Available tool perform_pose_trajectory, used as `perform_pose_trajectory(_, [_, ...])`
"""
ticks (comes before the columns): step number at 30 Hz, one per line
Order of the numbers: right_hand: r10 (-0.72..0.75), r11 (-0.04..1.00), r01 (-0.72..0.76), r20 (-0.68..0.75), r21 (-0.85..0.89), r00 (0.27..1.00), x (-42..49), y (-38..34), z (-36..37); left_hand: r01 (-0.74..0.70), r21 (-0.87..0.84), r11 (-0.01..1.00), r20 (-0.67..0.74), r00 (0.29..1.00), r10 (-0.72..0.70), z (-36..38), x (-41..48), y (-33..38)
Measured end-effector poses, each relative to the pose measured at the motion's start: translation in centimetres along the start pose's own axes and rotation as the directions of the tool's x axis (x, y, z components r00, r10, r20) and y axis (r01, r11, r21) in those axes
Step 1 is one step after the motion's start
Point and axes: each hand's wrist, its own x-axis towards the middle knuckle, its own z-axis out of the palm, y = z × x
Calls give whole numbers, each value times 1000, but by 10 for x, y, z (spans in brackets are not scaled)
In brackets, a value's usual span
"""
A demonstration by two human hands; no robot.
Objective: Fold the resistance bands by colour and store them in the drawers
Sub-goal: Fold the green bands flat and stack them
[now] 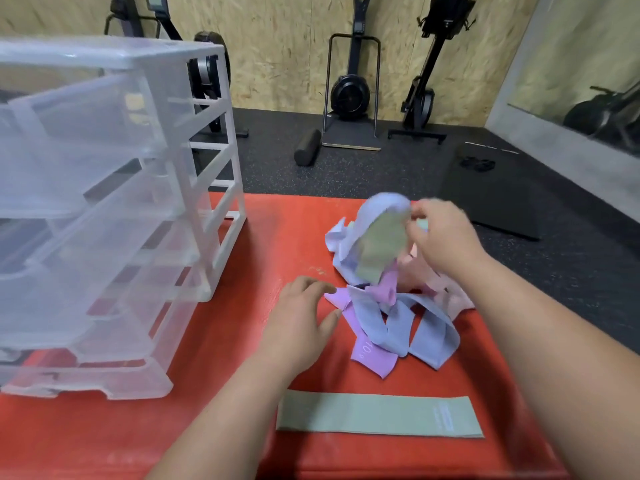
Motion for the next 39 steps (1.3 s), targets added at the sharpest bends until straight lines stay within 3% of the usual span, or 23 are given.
perform_pose_trajectory(2, [128, 943, -44, 237, -331, 963, -22, 16, 16, 22, 12, 1000, 28, 999, -22, 0, -3, 0])
perform_pose_trajectory(3, [220, 911, -80, 312, -404, 924, -34, 24, 23, 31, 22, 999, 48, 998, -32, 0, -4, 0])
perform_pose_trajectory(5, [323, 906, -192, 323, -378, 889, -55, 38, 35, 36, 43, 998, 77, 996, -40, 0, -6, 0])
perform_pose_trajectory(7, [302, 928, -237, 208, -286, 930, -69, 45, 42, 34, 55, 998, 80, 996, -38, 1, -7, 0])
perform_pose_trajectory(10, [161, 979, -157, 21, -127, 987, -77, 46, 45, 31, 59, 998, 73, 997, -35, 0, -6, 1])
perform_pose_trajectory(13, [59, 998, -58, 139, -13, 989, -80, 38, 41, 30, 66, 997, 82, 996, -36, 1, -7, 1])
perform_pose_trajectory(18, [131, 933, 46, 456, -356, 880, -101, 33, 50, 21, 84, 996, 105, 994, -30, 1, -6, 3])
perform_pose_trajectory(20, [151, 896, 75, 459, -438, 876, -110, 34, 54, 20, 84, 996, 111, 993, -30, 1, -7, 5])
perform_pose_trajectory(22, [139, 892, 47, 372, -449, 918, -113, 36, 55, 16, 86, 996, 117, 993, -26, 0, -8, 8])
perform_pose_trajectory(24, [164, 938, -62, 281, -340, 946, -111, 35, 52, 5, 86, 996, 113, 993, -15, 0, -9, 9])
perform_pose_trajectory(27, [235, 971, -237, 206, -16, 950, -98, 28, 31, 1, 67, 998, 91, 996, -7, -3, -9, 11])
perform_pose_trajectory(31, [223, 950, -240, 105, 198, 969, -77, 9, -11, -9, 24, 1000, 61, 998, 8, -6, -9, 16])
perform_pose_trajectory(35, [231, 936, -240, 63, 258, 971, -75, -2, -36, -50, -13, 999, 15, 999, 50, -7, -10, 26])
perform_pose_trajectory(39, [229, 960, -247, 141, 130, 963, -100, 6, -16, -66, -46, 997, 27, 997, 67, -1, -11, 32])
